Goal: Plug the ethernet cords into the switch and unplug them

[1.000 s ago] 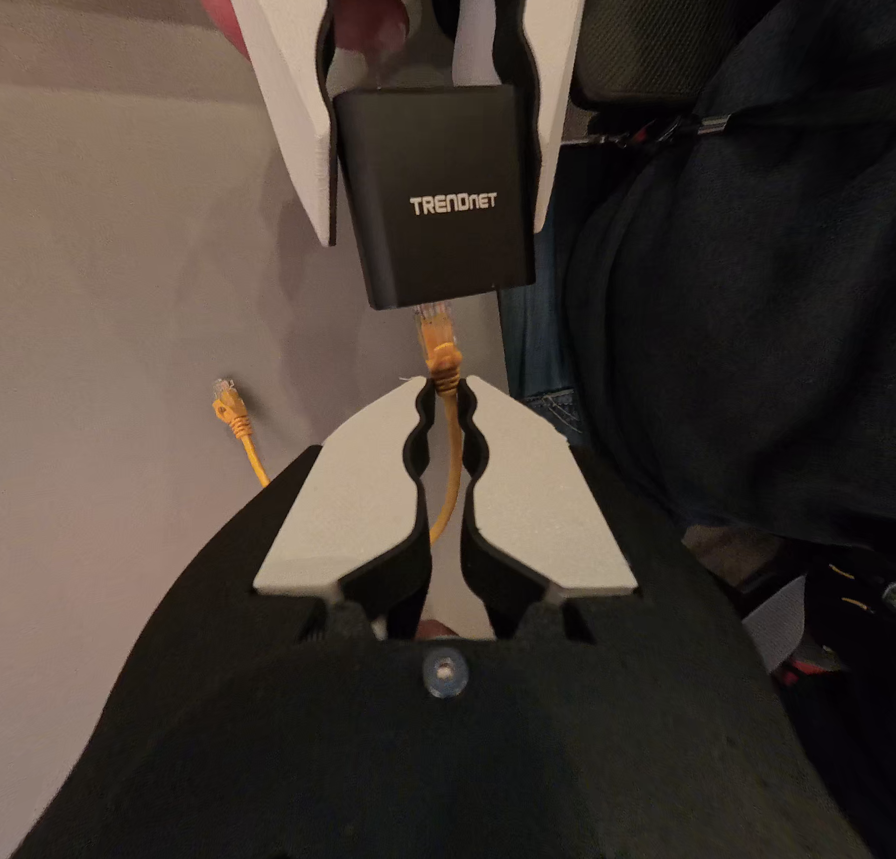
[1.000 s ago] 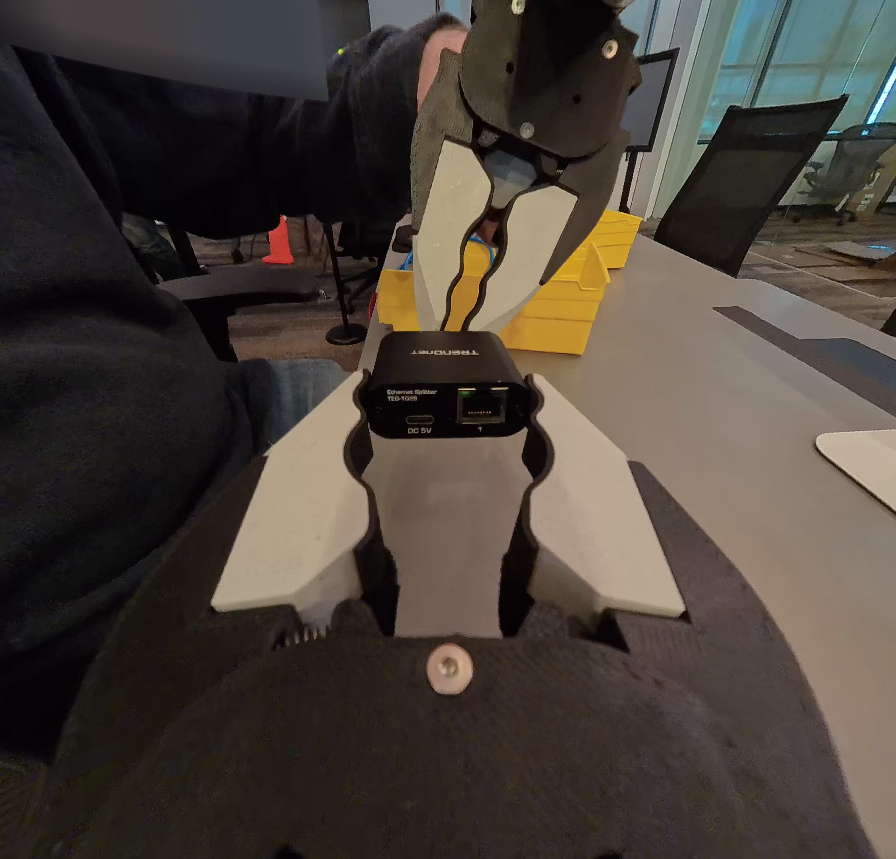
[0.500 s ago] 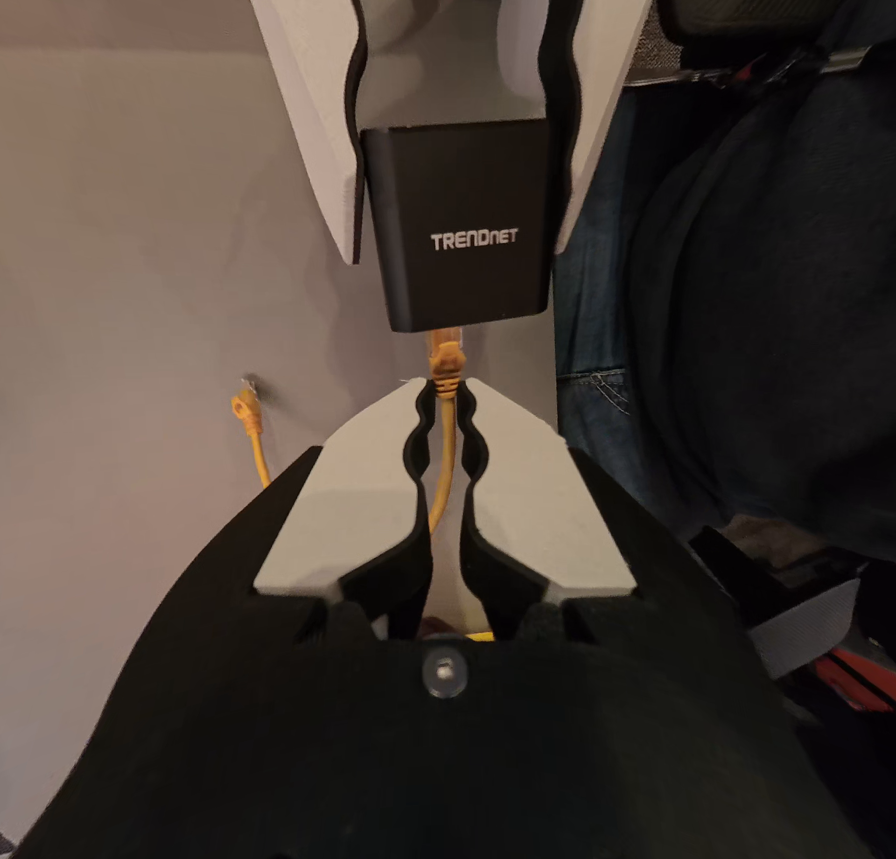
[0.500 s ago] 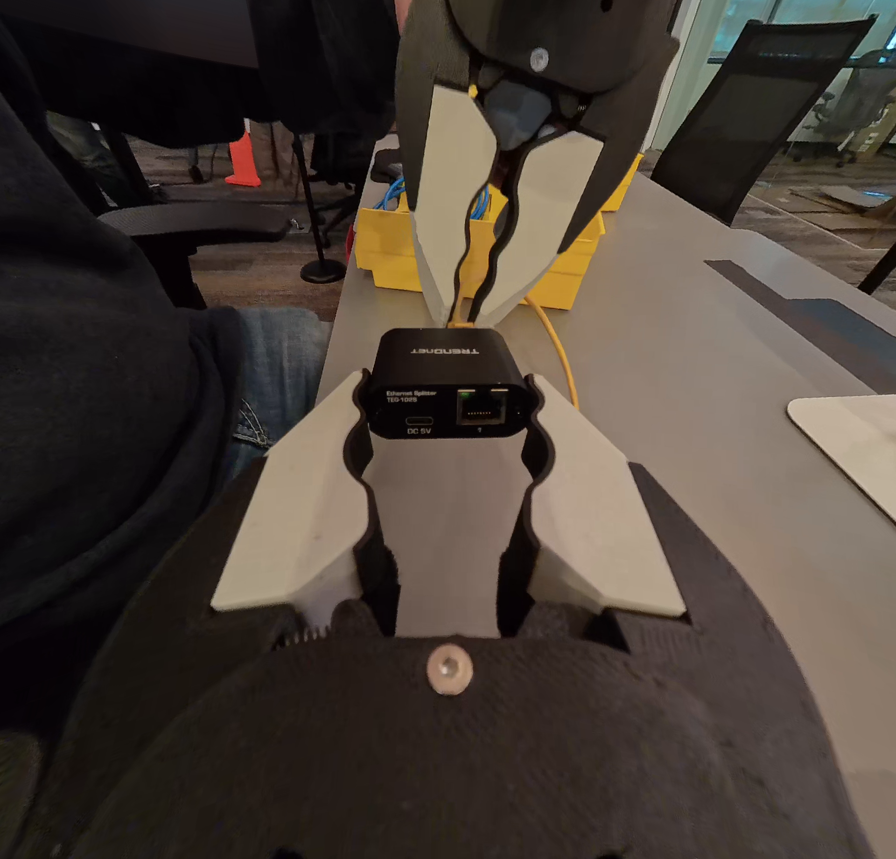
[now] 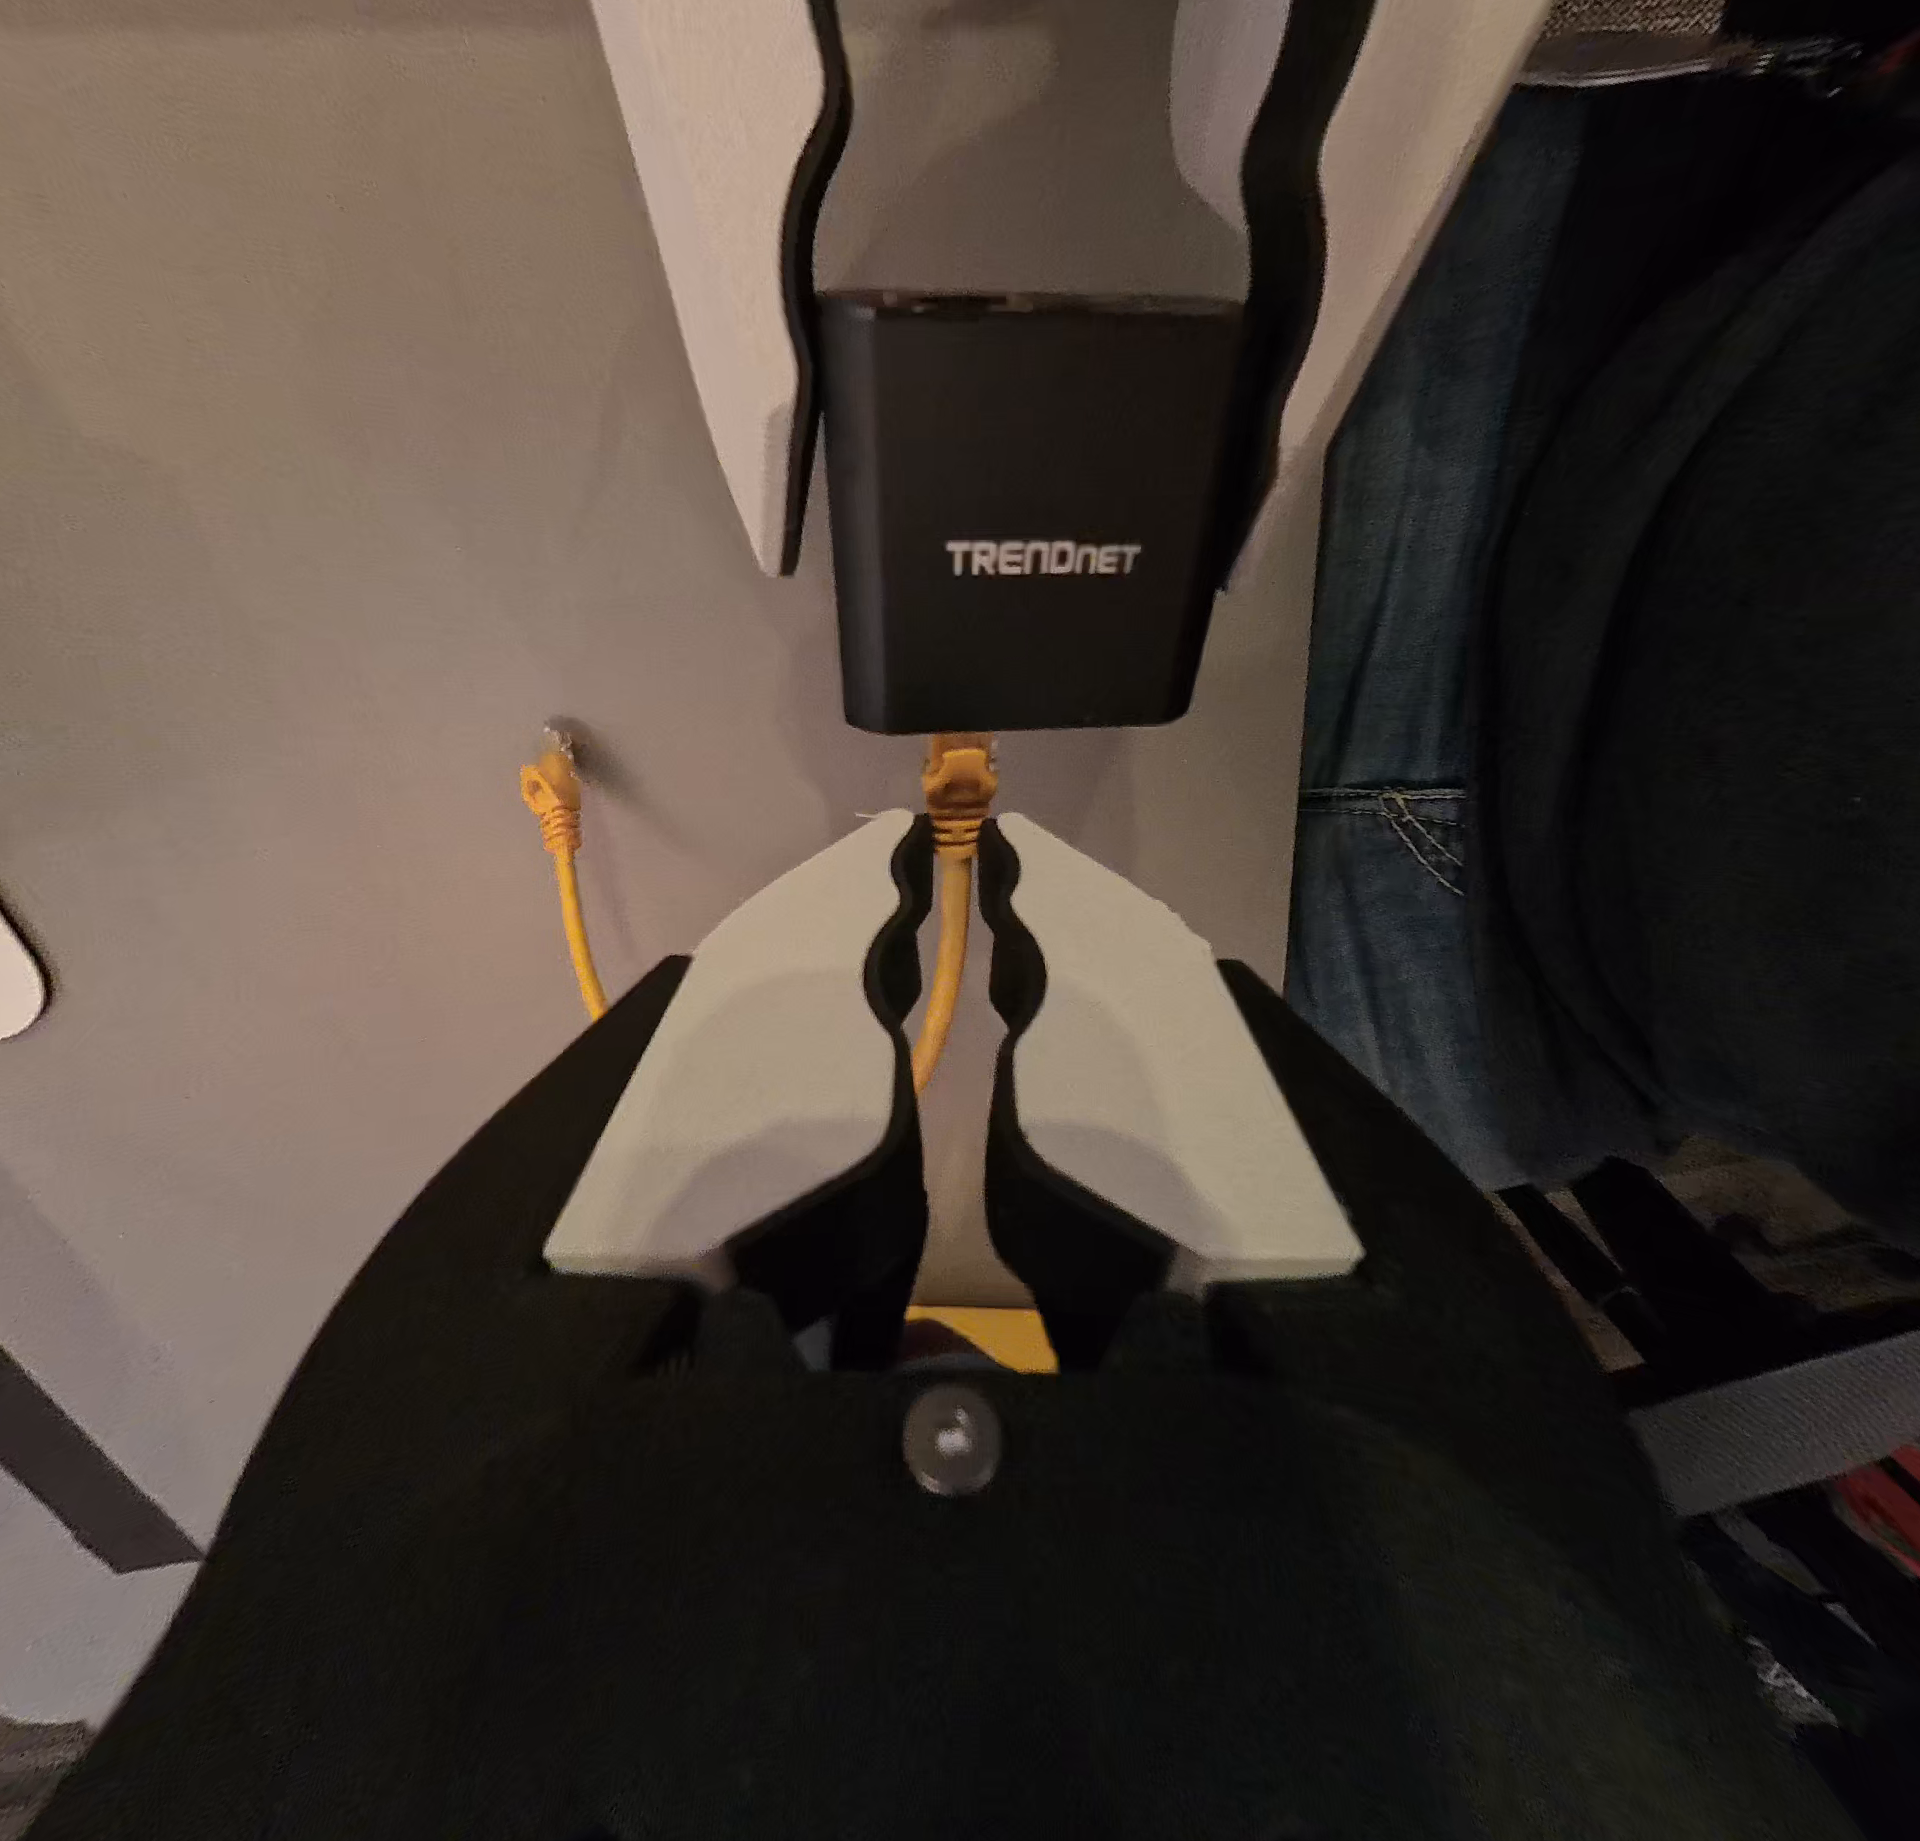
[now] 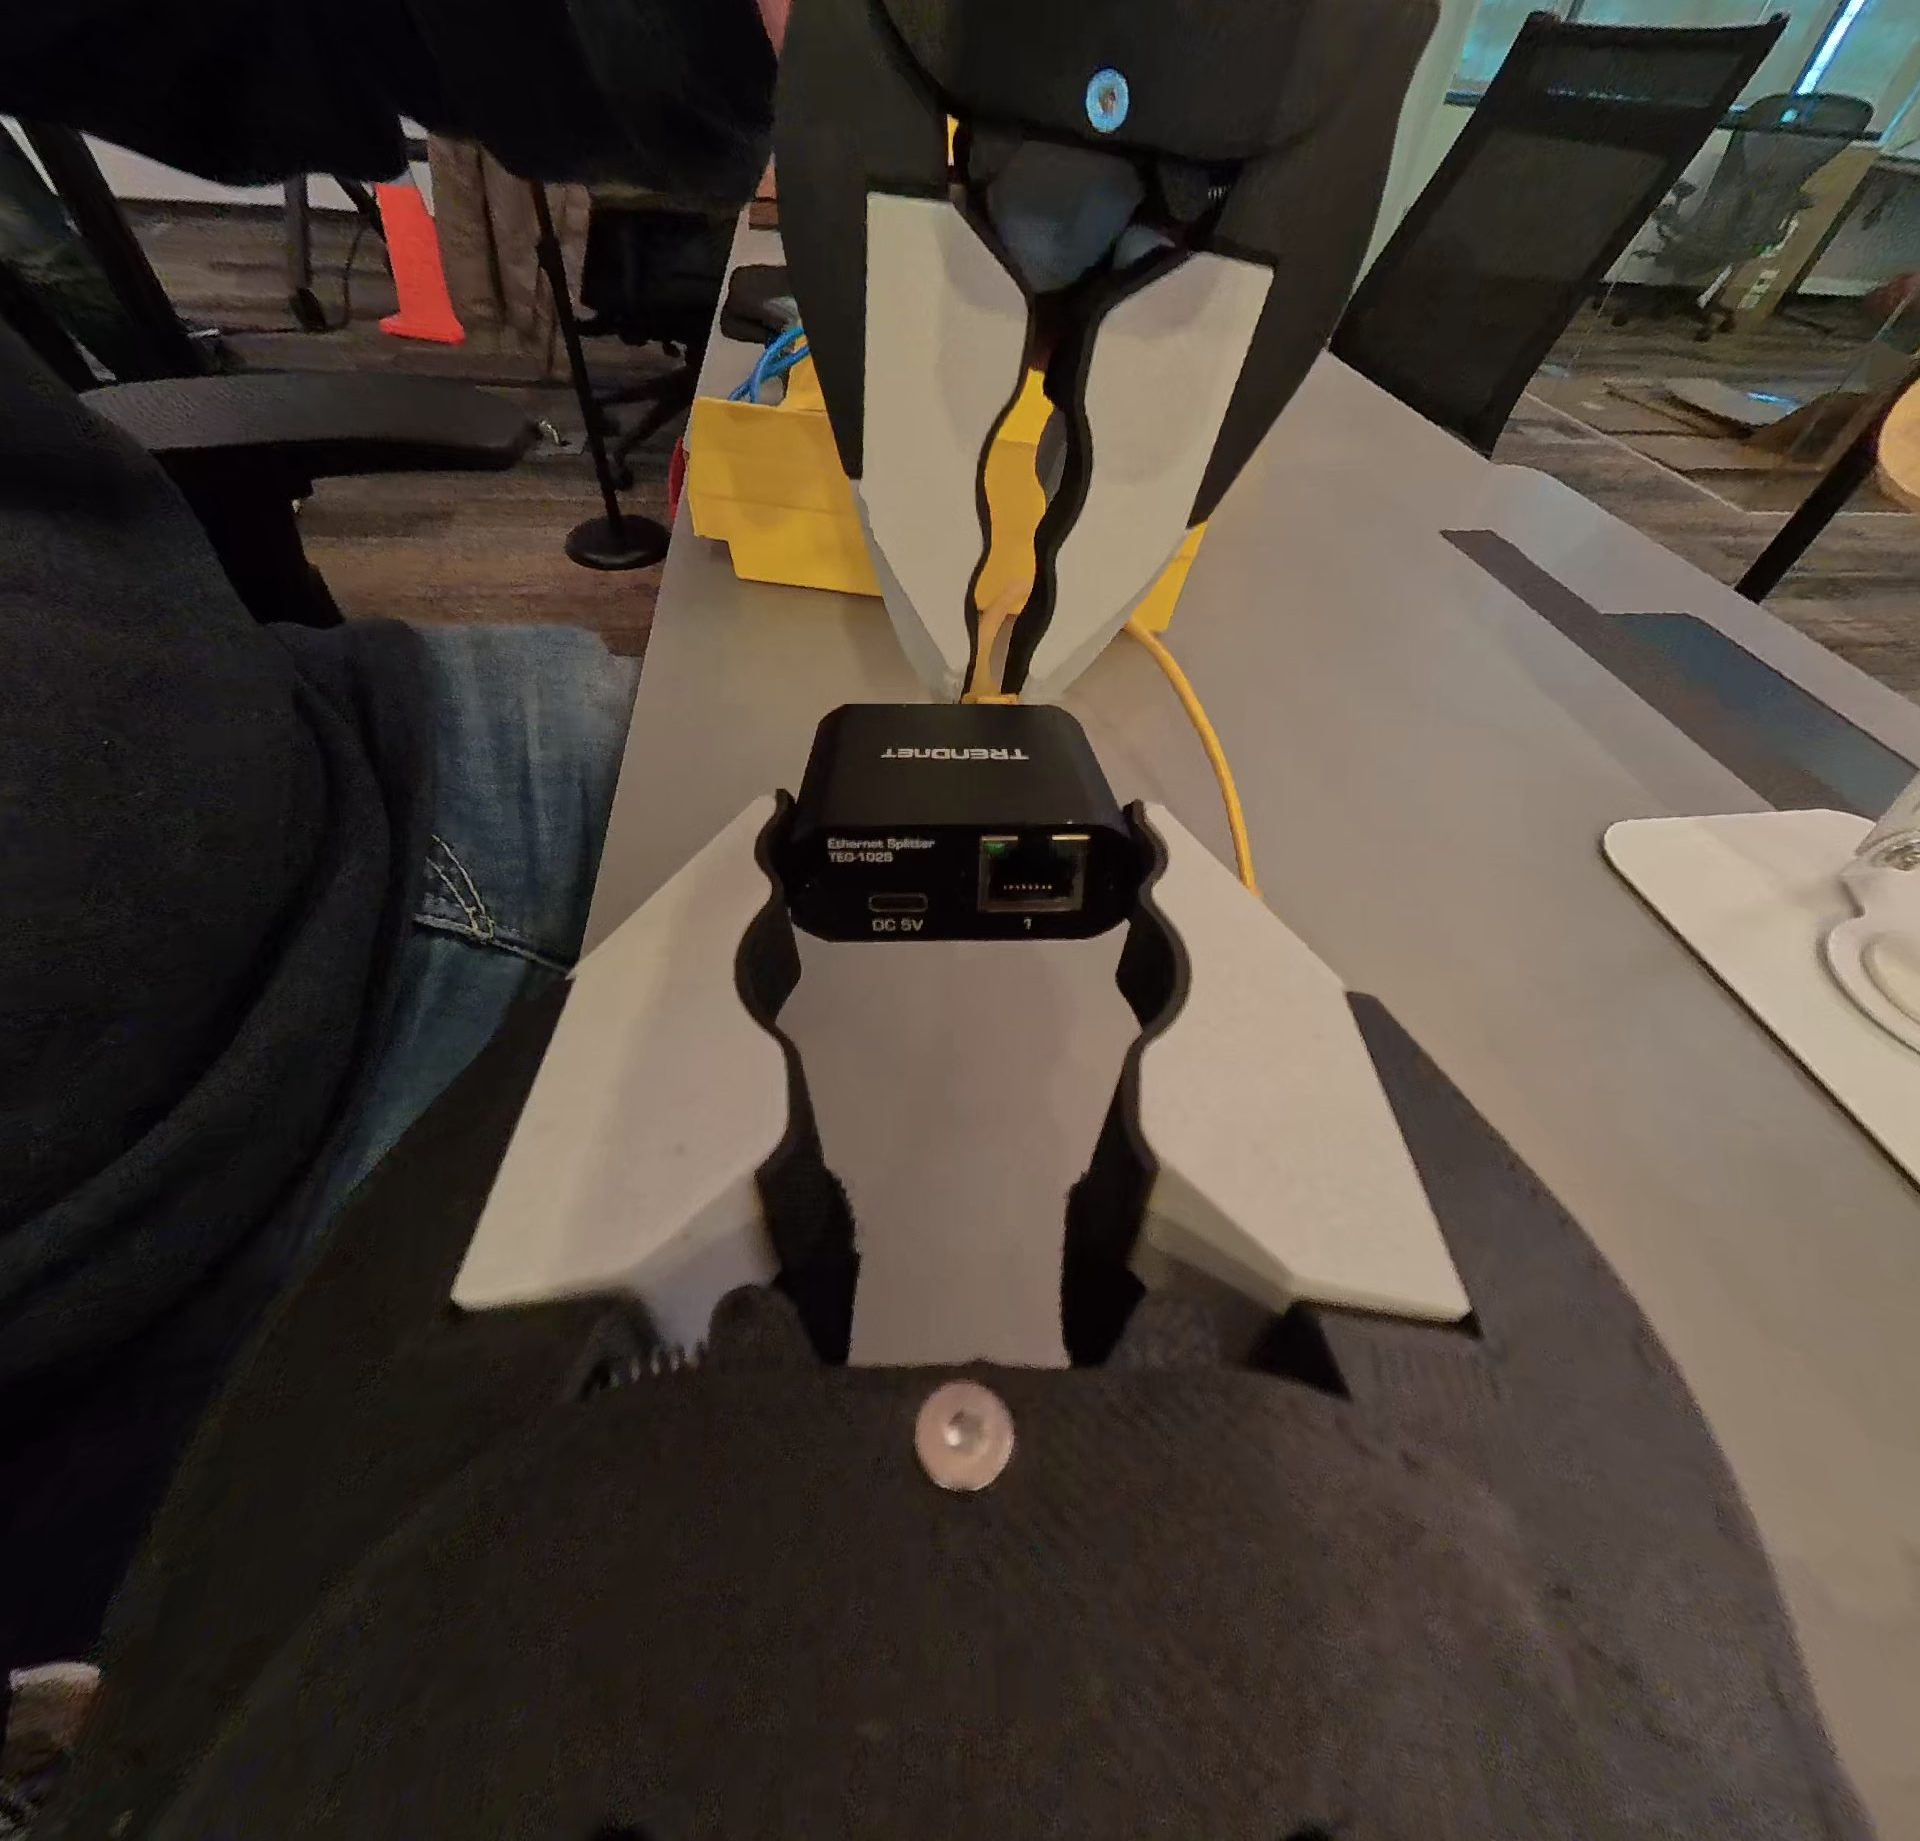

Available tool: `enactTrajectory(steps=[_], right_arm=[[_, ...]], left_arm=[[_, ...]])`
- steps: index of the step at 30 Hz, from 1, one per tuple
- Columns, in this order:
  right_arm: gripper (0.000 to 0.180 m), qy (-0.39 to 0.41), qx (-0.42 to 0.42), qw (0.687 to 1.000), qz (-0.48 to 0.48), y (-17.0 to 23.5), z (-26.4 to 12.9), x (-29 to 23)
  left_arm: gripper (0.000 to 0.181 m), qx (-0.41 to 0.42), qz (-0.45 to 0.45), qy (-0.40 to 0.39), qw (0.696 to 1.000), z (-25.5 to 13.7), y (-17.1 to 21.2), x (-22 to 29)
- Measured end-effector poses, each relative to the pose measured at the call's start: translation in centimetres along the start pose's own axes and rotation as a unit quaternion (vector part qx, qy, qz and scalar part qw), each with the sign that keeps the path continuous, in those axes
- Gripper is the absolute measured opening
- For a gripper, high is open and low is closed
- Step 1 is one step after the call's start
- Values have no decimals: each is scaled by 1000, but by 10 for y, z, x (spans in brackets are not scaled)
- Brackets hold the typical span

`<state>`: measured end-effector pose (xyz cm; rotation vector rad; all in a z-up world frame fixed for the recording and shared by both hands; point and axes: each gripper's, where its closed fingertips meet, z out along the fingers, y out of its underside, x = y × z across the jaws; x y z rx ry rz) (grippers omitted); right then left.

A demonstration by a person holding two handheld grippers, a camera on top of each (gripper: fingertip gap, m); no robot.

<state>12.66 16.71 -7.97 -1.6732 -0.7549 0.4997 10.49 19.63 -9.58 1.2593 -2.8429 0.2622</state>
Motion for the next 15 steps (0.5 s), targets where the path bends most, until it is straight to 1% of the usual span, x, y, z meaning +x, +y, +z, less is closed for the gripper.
enactTrajectory(steps=[2, 4, 6, 8, 10, 12, 15], right_arm=[[61, 24, 16, 1000, 3, -6, -2, 7], [61, 19, 49, 998, 20, -15, -8, 10], [61, 27, 54, 998, 20, -17, -11, 12], [61, 24, 59, 998, 28, -17, -14, 12], [61, 27, 61, 997, 36, -14, -18, 14], [61, 28, 64, 996, 46, -11, -20, 16], [61, 30, 64, 996, 50, -8, -20, 17]], left_arm=[[8, 22, -6, -33, 999, -4, -2, -10], [9, 54, -27, -30, 998, -14, -2, -9], [15, 86, -34, -73, 993, -32, 8, -17], [20, 139, -67, -93, 984, -55, 24, -14], [29, 160, -100, -163, 969, -83, 57, -18], [37, 150, -147, -243, 947, -107, 106, -18], [37, 120, -226, -322, 911, -124, 188, -5]])
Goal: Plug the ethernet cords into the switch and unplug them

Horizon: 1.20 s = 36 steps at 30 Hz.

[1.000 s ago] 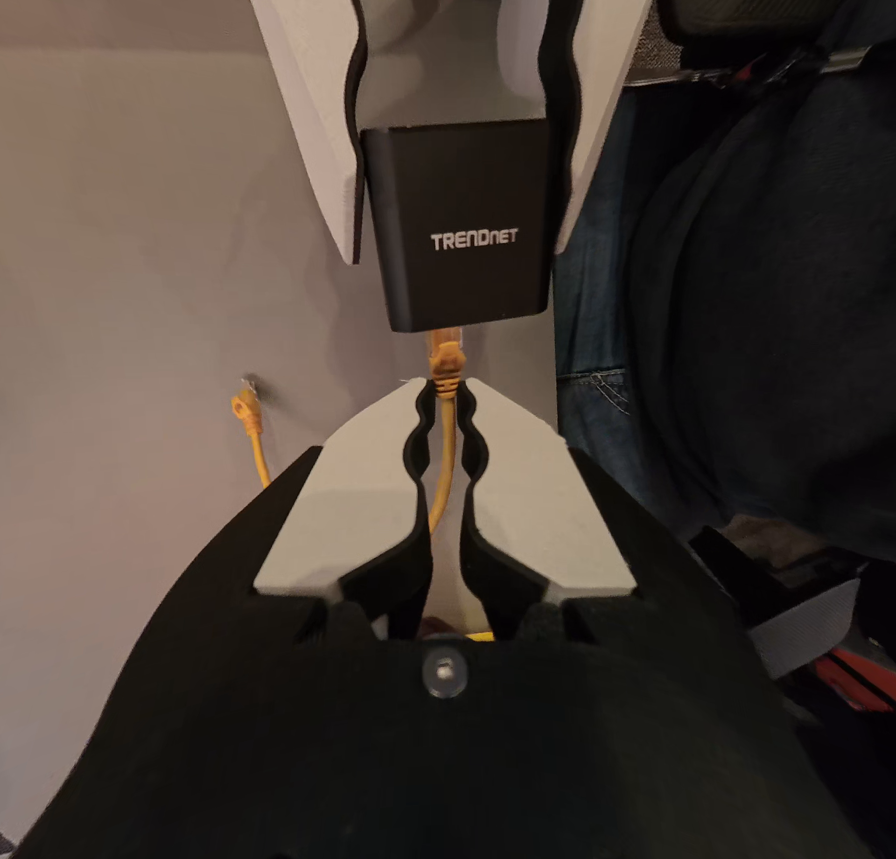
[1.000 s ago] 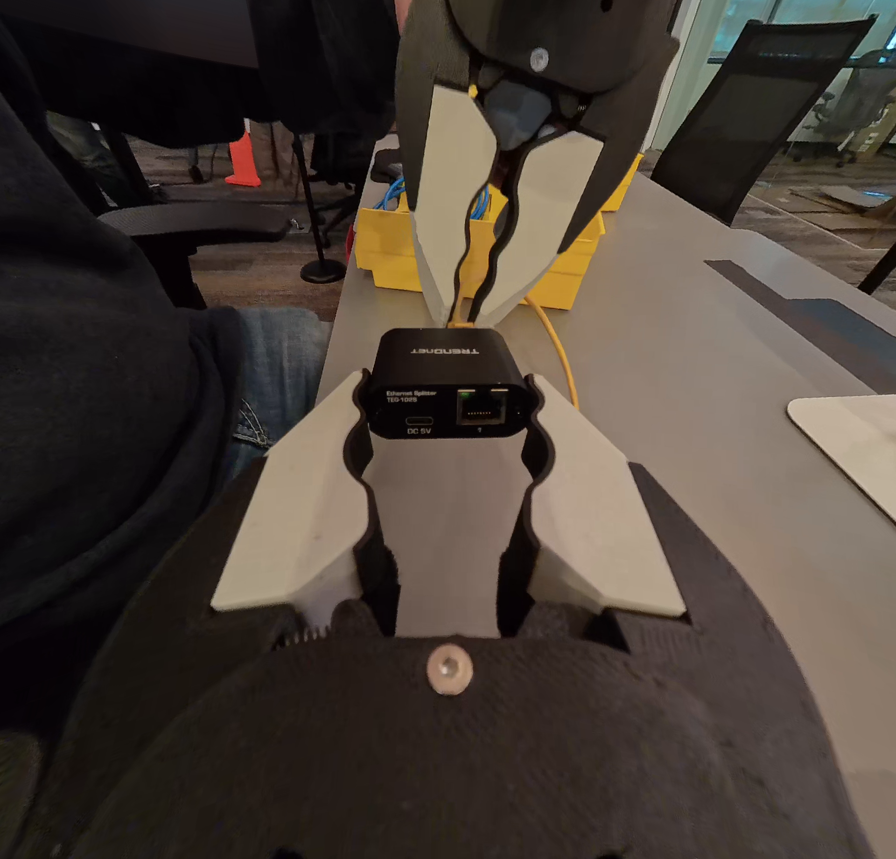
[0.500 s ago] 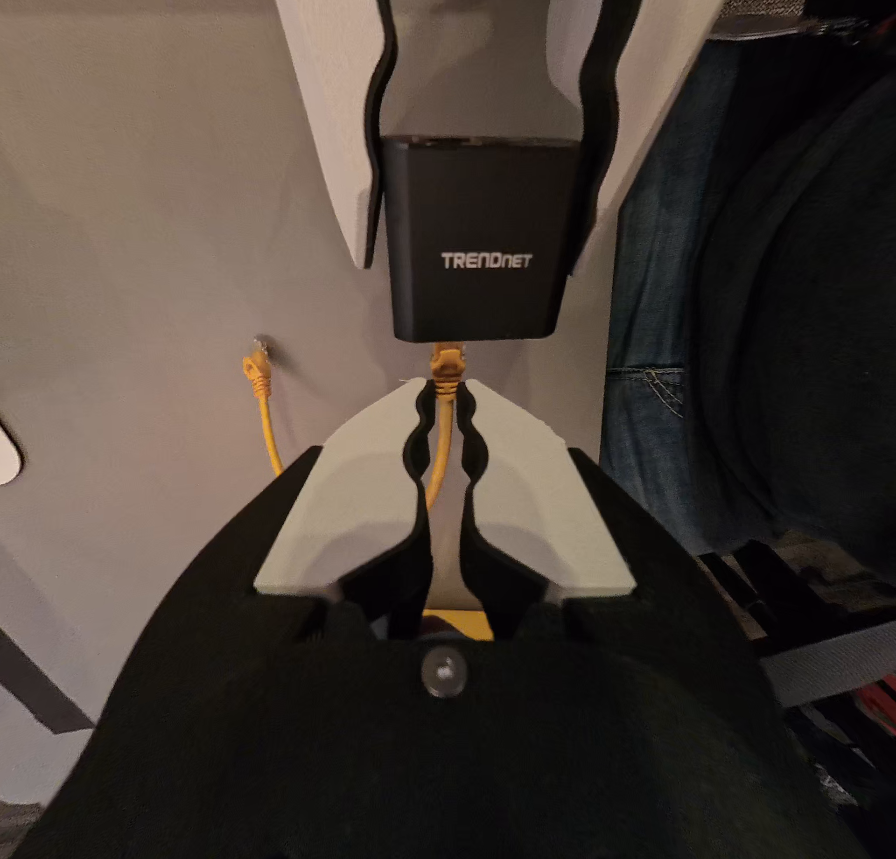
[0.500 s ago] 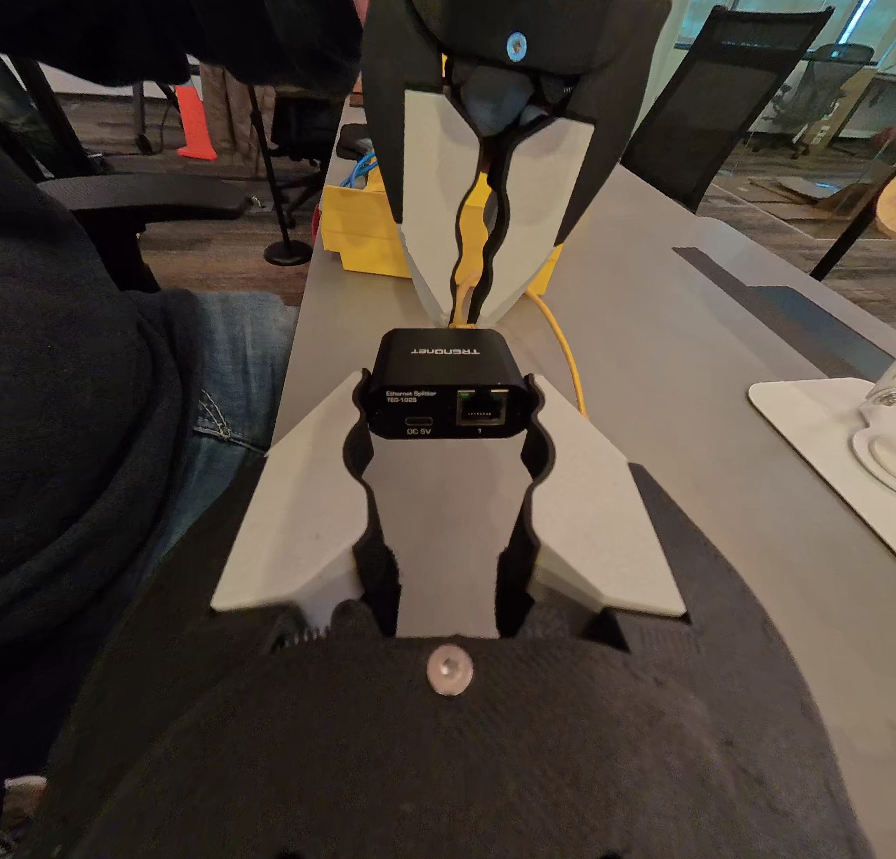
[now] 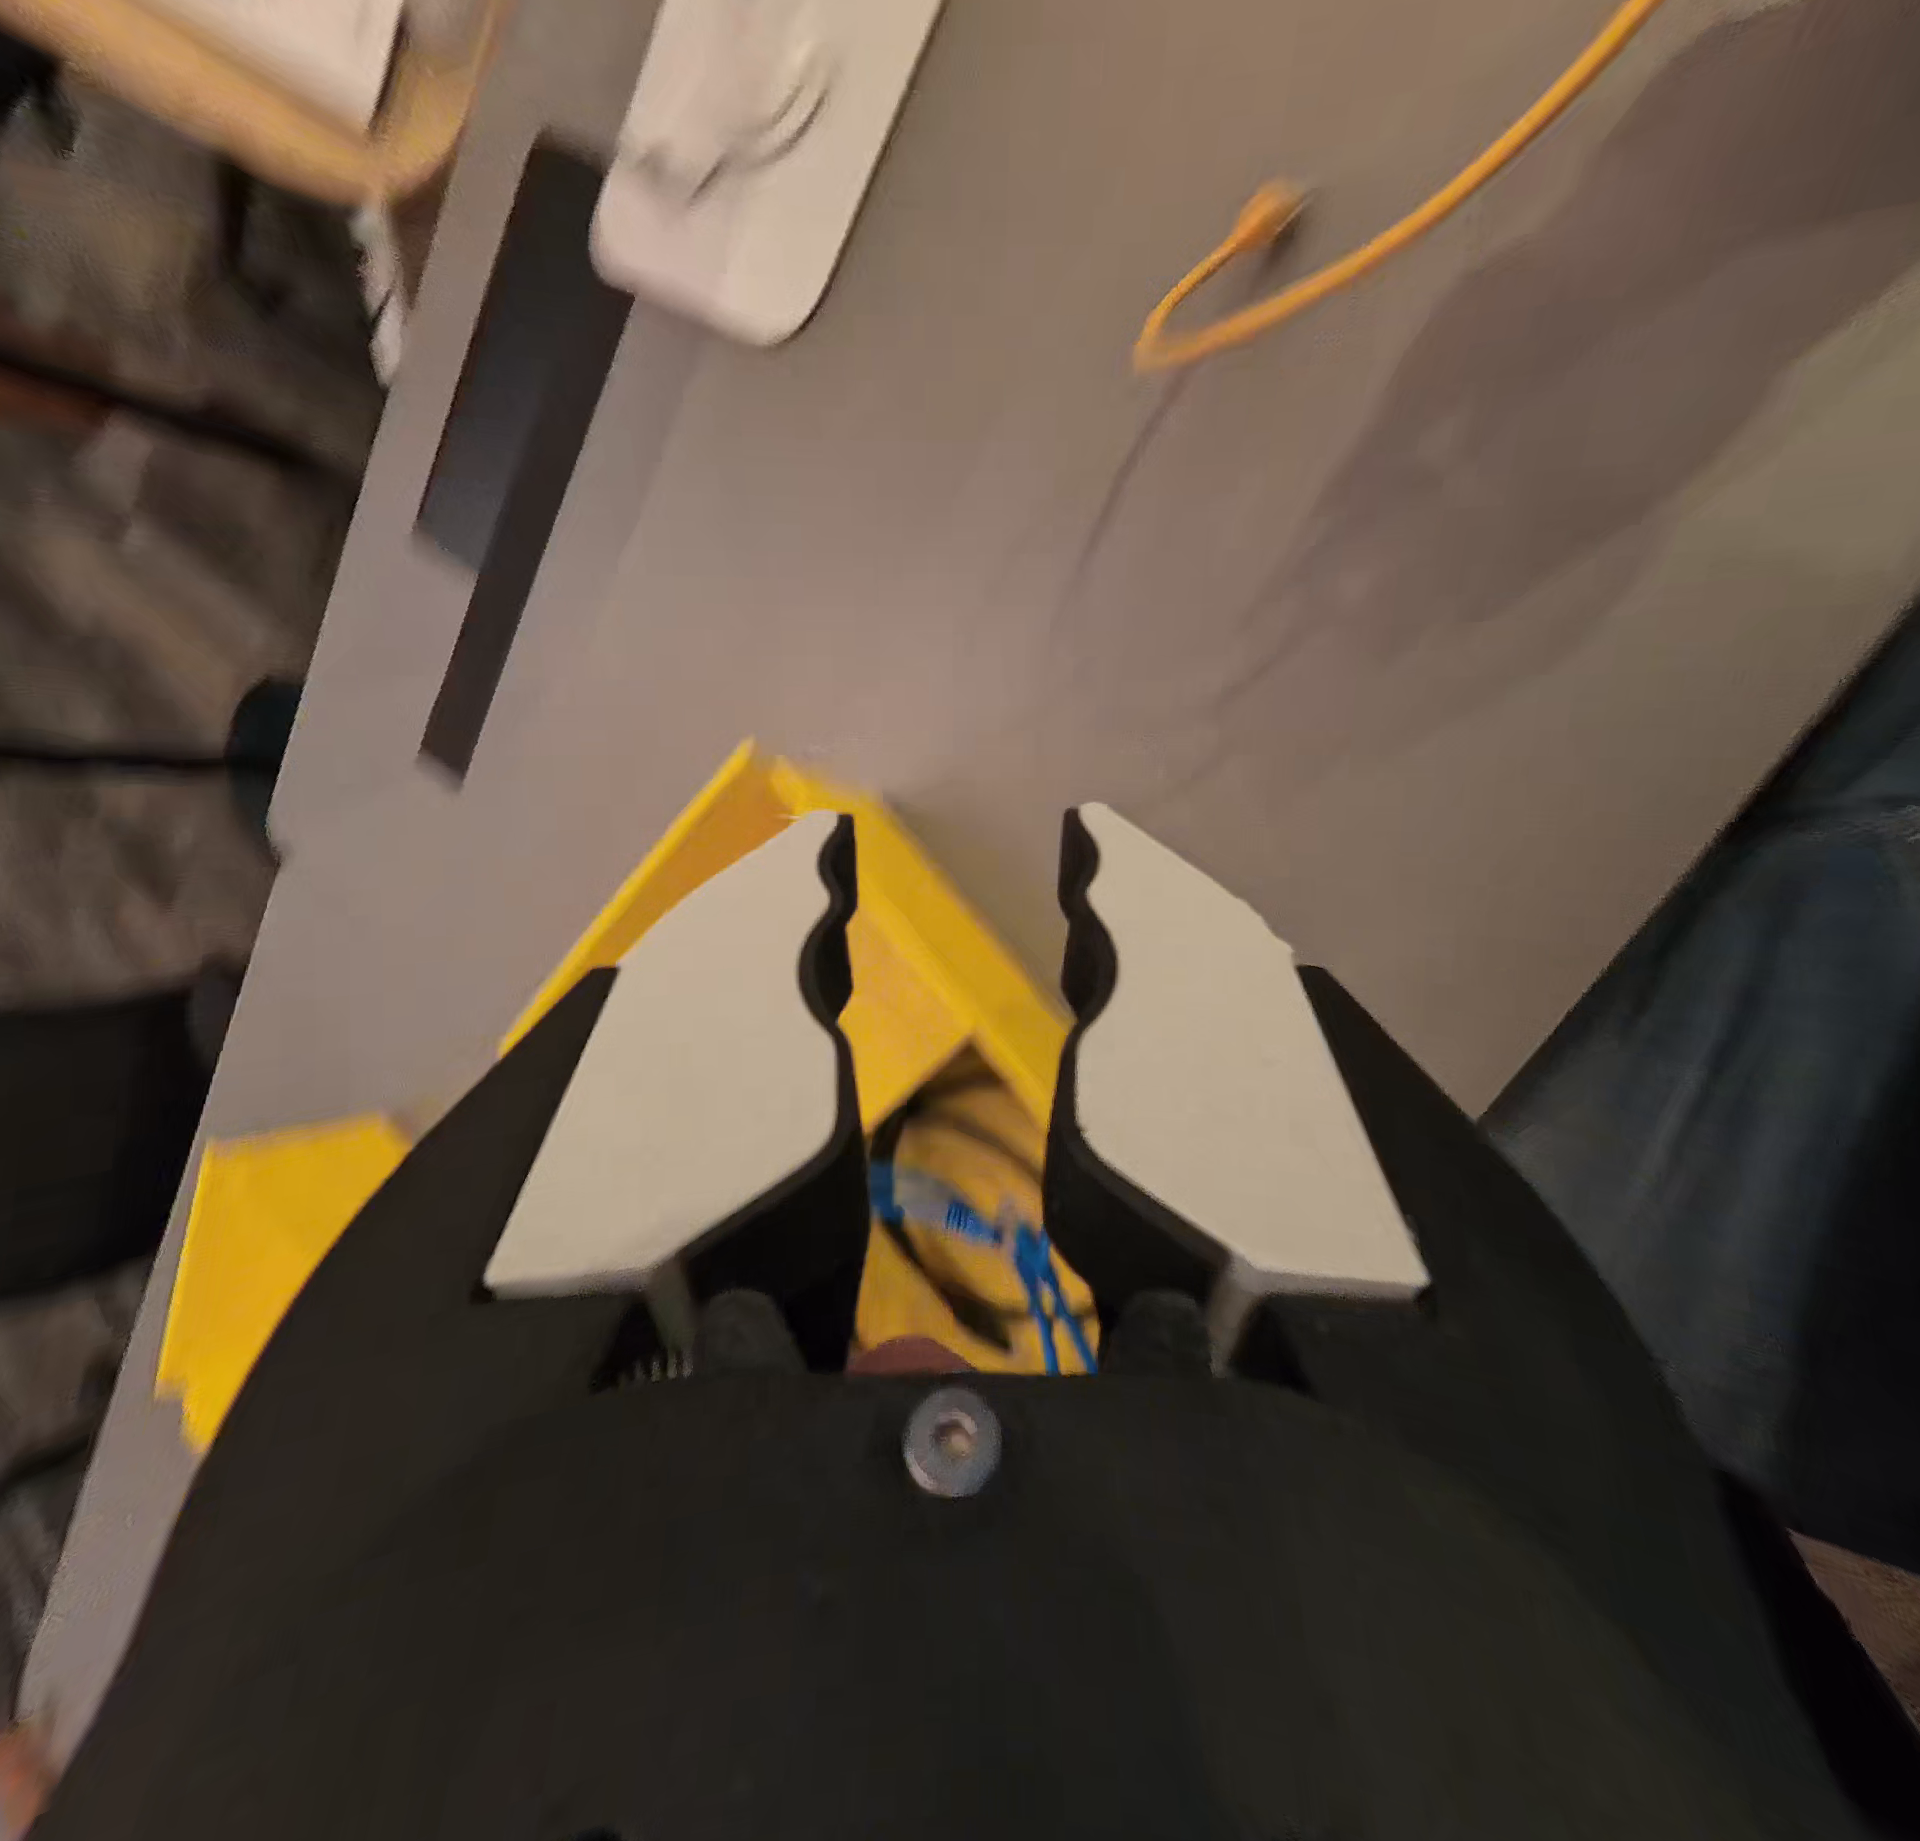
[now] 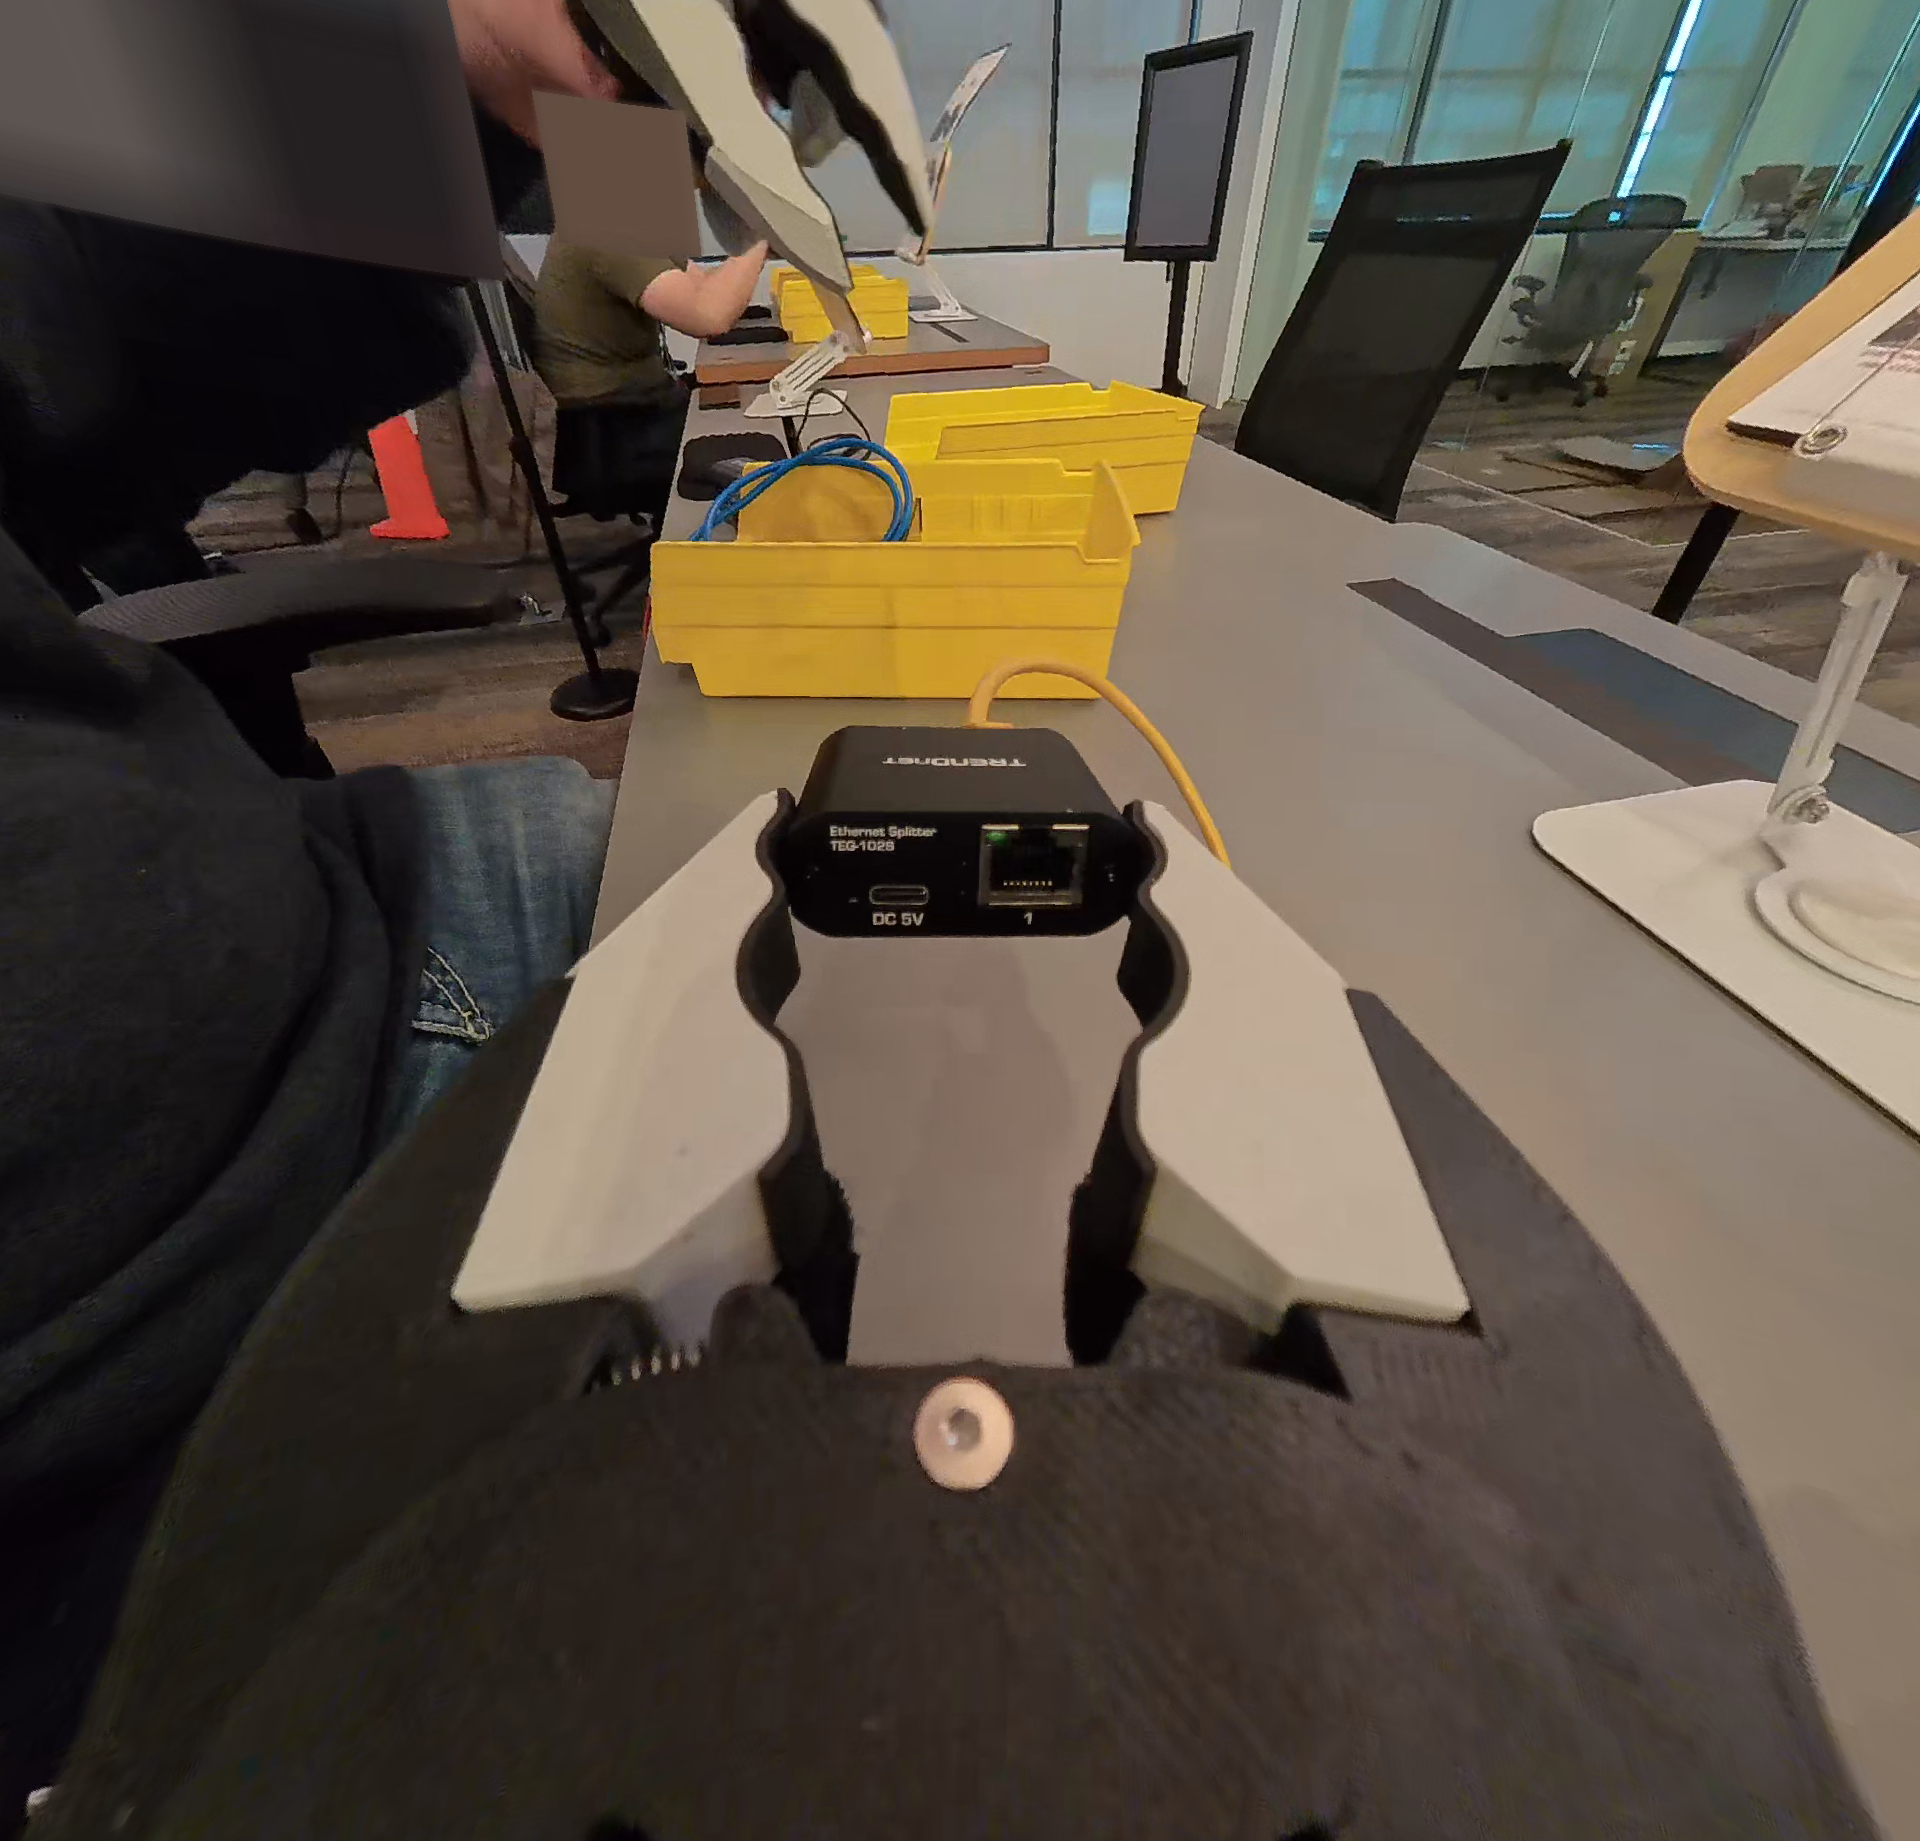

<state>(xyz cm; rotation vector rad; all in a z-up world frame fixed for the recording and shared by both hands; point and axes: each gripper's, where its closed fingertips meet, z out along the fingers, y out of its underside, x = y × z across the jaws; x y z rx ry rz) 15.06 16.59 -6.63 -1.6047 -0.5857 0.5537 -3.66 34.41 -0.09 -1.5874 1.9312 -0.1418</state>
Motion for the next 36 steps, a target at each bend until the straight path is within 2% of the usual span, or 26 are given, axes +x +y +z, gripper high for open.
enactTrajectory(steps=[2, 7, 10, 14, 17, 19, 21, 23, 30, 36], right_arm=[[61, 0, -3, 1000, 0, 1, 2, -1], [61, -6, -11, 1000, 2, 4, 9, -7], [61, -8, -18, 1000, 1, 6, 12, -11], [61, -8, -18, 1000, 2, 6, 14, -12], [61, -9, -18, 1000, 1, 6, 14, -13], [61, -8, -17, 1000, 0, 5, 13, -13], [61, -7, -14, 1000, 1, 5, 12, -13], [61, -6, -12, 1000, 2, 5, 10, -13], [61, -3, -2, 1000, 0, 4, 7, -13], [61, 0, 4, 1000, -2, 2, 2, -13]], left_arm=[[37, -39, -50, -37, 997, -9, 55, -15], [37, -105, -120, -32, 987, -2, 166, -1], [36, -125, -132, -24, 983, 14, 201, 18], [35, -141, -127, -46, 981, 37, 224, 33], [33, -154, -137, -42, 978, 56, 234, 41], [25, -155, -147, -42, 976, 64, 239, 43], [9, -143, -155, -50, 976, 64, 237, 40], [9, -141, -149, -72, 976, 55, 236, 31], [9, -102, -152, -145, 972, -7, 210, -20], [9, -65, -138, -249, 956, -83, 172, -76]])
